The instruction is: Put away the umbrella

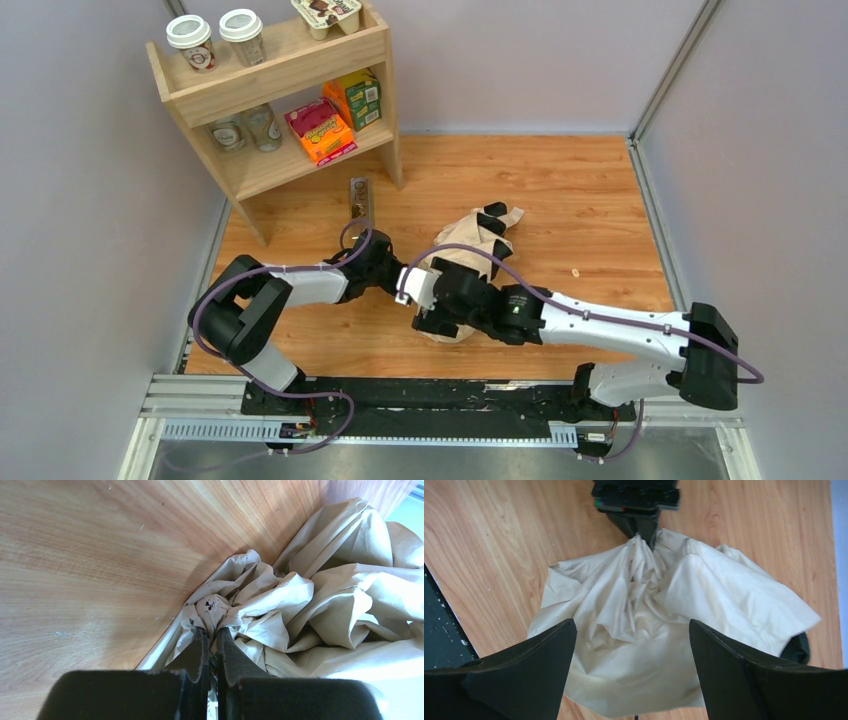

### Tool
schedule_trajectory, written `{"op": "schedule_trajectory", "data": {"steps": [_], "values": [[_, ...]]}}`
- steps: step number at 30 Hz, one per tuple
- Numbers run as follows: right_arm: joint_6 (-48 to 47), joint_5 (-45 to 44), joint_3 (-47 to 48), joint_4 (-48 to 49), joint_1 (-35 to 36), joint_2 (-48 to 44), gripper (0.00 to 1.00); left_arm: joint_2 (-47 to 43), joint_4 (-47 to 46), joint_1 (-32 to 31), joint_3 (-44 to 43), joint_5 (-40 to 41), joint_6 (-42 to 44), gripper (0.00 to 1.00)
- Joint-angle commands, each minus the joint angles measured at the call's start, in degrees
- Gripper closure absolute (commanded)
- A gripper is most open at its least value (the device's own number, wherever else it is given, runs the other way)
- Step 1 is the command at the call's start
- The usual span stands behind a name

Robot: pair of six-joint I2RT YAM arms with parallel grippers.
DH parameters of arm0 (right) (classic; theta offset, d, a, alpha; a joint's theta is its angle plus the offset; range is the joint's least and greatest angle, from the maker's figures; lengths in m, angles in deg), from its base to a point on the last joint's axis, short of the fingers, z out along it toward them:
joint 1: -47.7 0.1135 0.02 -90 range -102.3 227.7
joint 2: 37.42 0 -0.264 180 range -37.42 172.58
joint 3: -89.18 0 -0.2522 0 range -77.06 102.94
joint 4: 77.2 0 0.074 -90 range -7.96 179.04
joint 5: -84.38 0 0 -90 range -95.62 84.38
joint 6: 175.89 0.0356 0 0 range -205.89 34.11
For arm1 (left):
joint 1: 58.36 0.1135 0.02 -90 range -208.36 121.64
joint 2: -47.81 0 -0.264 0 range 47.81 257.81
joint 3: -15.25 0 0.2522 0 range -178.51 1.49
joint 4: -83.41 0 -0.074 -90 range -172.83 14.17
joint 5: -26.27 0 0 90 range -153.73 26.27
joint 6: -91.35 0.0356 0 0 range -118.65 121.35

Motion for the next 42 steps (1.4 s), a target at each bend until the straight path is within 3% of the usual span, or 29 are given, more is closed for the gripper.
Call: {"op": "schedule_trajectory", "data": {"steps": [1, 7, 13, 17, 21, 25, 30, 32, 36, 42], "values": [[-4.0, 0.4, -6.3, 14.3, 1.5, 2.5, 0.07, 0.1, 7.9, 0.1, -0.1, -1.8, -0.1, 1.0], [-7.8, 2.5, -6.5, 16.5, 1.6, 11.8, 0.0, 0.3, 8.2, 0.3, -0.6, -2.8, -1.1, 1.0], [-5.8, 8.0, -6.6, 15.0, 1.4, 12.9, 0.0, 0.5, 10.3, 0.5, 0.4, -2.6, 0.0, 1.0], [-5.3, 4.2, -7.1, 17.1, 0.0, 16.1, 0.0, 0.7, 10.0, 0.7, 1.4, -4.4, 0.6, 1.0], [-4.8, -10.7, -5.5, 19.9, -1.4, 22.7, 0.0, -0.1, 8.7, 0.7, 3.1, -6.1, 0.4, 1.0], [-5.6, -18.3, -4.6, 21.5, -3.6, 25.6, 0.0, -1.8, 9.5, 0.7, 4.1, -5.8, 0.3, 1.0], [-1.9, -2.8, -0.1, 11.6, -11.5, 27.5, 0.01, -1.8, 9.7, 0.7, 3.8, -5.9, 0.8, 1.0], [-1.5, 2.7, 2.8, 6.0, -13.7, 30.3, 0.09, -1.8, 9.9, 0.7, 3.3, -5.8, 0.9, 1.0], [-1.7, 16.0, 6.0, -0.3, -16.2, 33.4, 0.46, -1.8, 10.6, 0.7, 2.0, -5.0, 1.7, 1.0], [-2.0, 25.0, 9.2, -4.7, -19.3, 35.2, 0.82, -2.7, 10.8, 1.4, 0.5, -4.5, 2.6, 1.0]]}}
